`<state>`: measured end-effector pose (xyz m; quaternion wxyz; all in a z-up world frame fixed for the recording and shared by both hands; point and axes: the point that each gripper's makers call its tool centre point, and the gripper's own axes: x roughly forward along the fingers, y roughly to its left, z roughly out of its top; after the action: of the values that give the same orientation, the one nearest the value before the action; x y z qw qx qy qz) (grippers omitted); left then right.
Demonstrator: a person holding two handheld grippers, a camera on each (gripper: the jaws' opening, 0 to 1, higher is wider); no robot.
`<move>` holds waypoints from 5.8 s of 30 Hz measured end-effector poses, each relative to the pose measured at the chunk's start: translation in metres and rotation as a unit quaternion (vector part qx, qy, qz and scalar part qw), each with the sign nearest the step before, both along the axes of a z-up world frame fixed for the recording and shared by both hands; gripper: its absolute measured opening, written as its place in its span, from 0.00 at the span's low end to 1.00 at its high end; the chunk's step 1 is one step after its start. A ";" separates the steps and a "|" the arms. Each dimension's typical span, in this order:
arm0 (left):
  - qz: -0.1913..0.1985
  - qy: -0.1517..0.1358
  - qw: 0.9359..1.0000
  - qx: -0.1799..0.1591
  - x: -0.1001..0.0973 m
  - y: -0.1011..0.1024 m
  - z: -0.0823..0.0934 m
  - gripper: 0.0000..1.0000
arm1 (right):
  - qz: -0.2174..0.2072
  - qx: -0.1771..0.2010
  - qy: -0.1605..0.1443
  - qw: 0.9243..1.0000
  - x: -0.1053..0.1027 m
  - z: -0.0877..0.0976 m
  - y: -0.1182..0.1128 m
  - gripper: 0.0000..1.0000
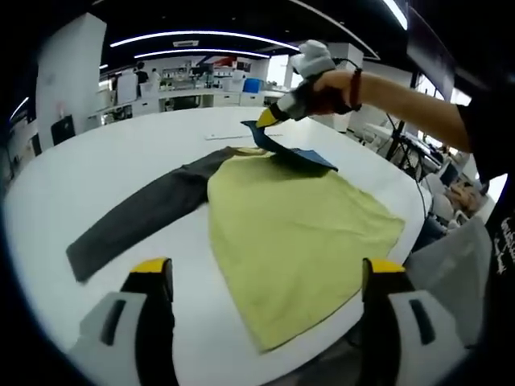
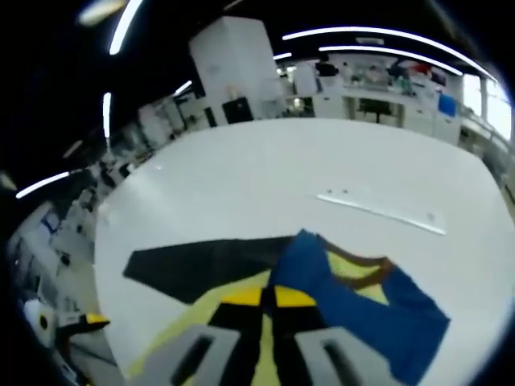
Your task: Fold the garment on the visible template until the final outline fits inside the template.
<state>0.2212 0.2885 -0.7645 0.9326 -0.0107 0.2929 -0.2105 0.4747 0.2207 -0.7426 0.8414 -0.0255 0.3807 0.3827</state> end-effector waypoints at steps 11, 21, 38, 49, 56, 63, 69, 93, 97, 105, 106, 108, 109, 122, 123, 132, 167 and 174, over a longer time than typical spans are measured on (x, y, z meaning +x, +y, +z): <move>0.006 0.008 1.000 0.012 -0.005 0.010 -0.006 0.94 | 0.042 -0.003 -0.003 0.999 -0.022 -0.002 0.023 0.00; 0.000 0.014 1.000 0.011 -0.008 0.005 -0.010 0.94 | 0.098 -0.024 -0.003 0.995 -0.043 -0.016 0.040 0.00; 0.008 0.013 1.000 0.008 -0.010 0.007 -0.011 0.93 | 0.128 -0.047 0.023 0.990 -0.075 -0.057 0.051 0.00; 0.011 0.011 1.000 0.007 -0.010 0.009 -0.009 0.96 | 0.123 -0.028 0.044 0.991 -0.090 -0.065 0.059 0.08; 0.014 0.000 1.000 0.001 -0.008 0.009 -0.004 0.99 | 0.120 -0.024 0.026 0.992 -0.085 -0.061 0.058 0.52; 0.019 -0.004 1.000 0.014 -0.004 0.015 -0.001 0.99 | 0.111 -0.005 0.008 0.994 -0.078 -0.049 0.046 0.78; 0.026 -0.008 0.999 0.018 -0.002 0.024 0.001 0.99 | 0.093 0.015 -0.001 0.996 -0.072 -0.042 0.024 0.94; 0.066 -0.010 0.997 0.042 0.021 0.069 0.001 0.99 | -0.048 0.000 -0.044 0.998 -0.032 -0.036 -0.151 0.80; 0.087 -0.015 0.995 0.041 0.027 0.084 0.001 0.99 | -0.064 -0.006 -0.055 0.996 -0.027 -0.040 -0.173 0.71; 0.120 -0.021 0.992 0.040 0.032 0.108 0.002 0.95 | -0.086 -0.013 -0.073 0.994 -0.025 -0.049 -0.206 0.37; 0.121 -0.022 0.992 0.040 0.032 0.110 0.001 0.95 | -0.085 -0.016 -0.072 0.994 -0.029 -0.051 -0.207 0.34; 0.123 -0.020 0.991 0.042 0.031 0.112 -0.001 0.94 | -0.086 -0.025 -0.067 0.994 -0.028 -0.058 -0.212 0.29; 0.124 -0.019 0.991 0.043 0.030 0.113 -0.002 0.94 | -0.085 -0.027 -0.066 0.994 -0.028 -0.061 -0.214 0.28; 0.194 -0.022 0.979 0.057 0.032 0.156 -0.005 0.75 | -0.085 -0.049 -0.037 0.995 -0.042 -0.094 -0.223 0.08; 0.214 -0.032 0.974 0.072 0.034 0.166 -0.003 0.71 | -0.085 -0.045 -0.036 0.995 -0.041 -0.095 -0.223 0.09; 0.271 -0.038 0.957 0.097 0.050 0.213 -0.016 0.52 | -0.104 -0.015 -0.036 0.994 -0.039 -0.098 -0.214 0.04; 0.402 0.032 0.911 0.088 0.046 0.268 -0.074 0.07 | -0.098 -0.053 -0.067 0.992 -0.037 -0.094 -0.216 0.00; 0.401 0.035 0.912 0.081 0.048 0.267 -0.075 0.00 | -0.074 -0.109 -0.088 0.987 -0.032 -0.094 -0.223 0.00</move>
<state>0.2693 0.5550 -0.8391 0.9254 -0.0588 0.3125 0.2065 0.4428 -0.0021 -0.8367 0.8898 -0.1223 0.3457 0.2717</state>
